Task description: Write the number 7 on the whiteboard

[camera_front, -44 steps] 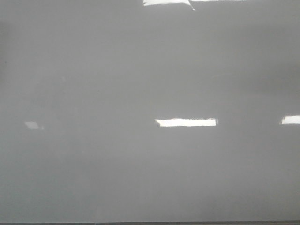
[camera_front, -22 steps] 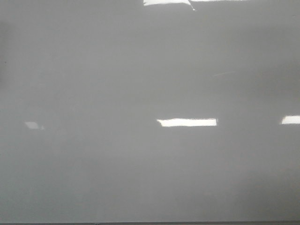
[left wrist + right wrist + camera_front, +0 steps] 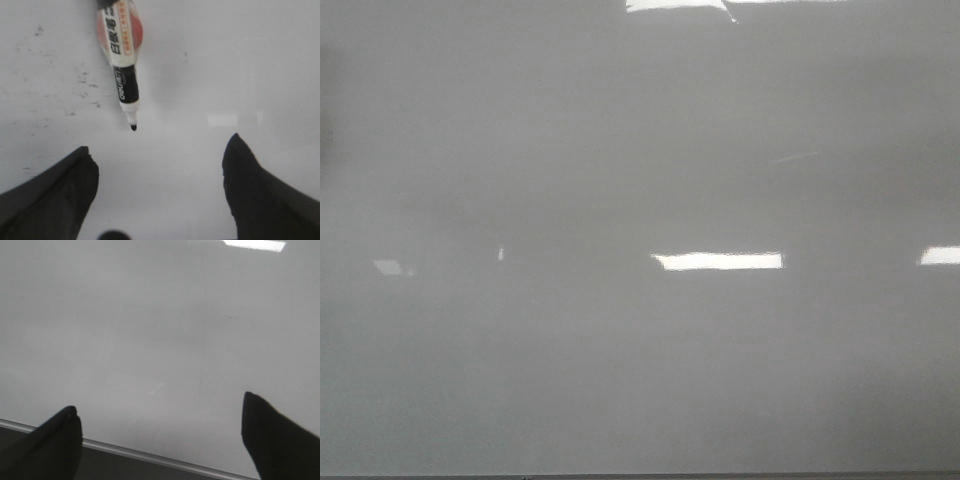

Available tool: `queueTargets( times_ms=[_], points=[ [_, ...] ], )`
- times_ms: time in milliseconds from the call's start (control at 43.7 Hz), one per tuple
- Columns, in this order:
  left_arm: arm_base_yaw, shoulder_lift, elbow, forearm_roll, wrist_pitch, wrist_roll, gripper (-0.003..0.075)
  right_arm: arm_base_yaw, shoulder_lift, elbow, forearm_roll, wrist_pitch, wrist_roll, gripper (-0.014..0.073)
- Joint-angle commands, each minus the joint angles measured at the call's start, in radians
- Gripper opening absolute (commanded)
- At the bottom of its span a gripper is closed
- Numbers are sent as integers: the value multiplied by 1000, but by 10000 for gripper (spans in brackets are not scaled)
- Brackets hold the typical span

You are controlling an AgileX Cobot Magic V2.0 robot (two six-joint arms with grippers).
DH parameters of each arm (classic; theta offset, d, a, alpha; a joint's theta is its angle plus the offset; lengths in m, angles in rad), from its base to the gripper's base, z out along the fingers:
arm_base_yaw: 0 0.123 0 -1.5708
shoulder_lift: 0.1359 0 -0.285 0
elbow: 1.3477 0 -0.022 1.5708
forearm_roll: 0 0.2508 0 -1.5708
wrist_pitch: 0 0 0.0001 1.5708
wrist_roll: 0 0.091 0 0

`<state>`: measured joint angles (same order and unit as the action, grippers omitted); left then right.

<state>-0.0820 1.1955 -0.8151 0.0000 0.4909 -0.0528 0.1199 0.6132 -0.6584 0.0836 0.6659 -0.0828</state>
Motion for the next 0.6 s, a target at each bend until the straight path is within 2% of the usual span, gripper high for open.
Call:
queueTargets(
  times_ms=[0, 183, 573],
  points=[
    [22, 57, -76, -9, -69, -11, 510, 0, 5, -33, 5, -69, -12, 662],
    [27, 163, -134, -9, -79, -11, 510, 0, 5, -33, 5, -69, -12, 662],
    [27, 246, -144, -9, -209, -11, 503, 0, 5, -33, 5, -69, -12, 662]
  ],
)
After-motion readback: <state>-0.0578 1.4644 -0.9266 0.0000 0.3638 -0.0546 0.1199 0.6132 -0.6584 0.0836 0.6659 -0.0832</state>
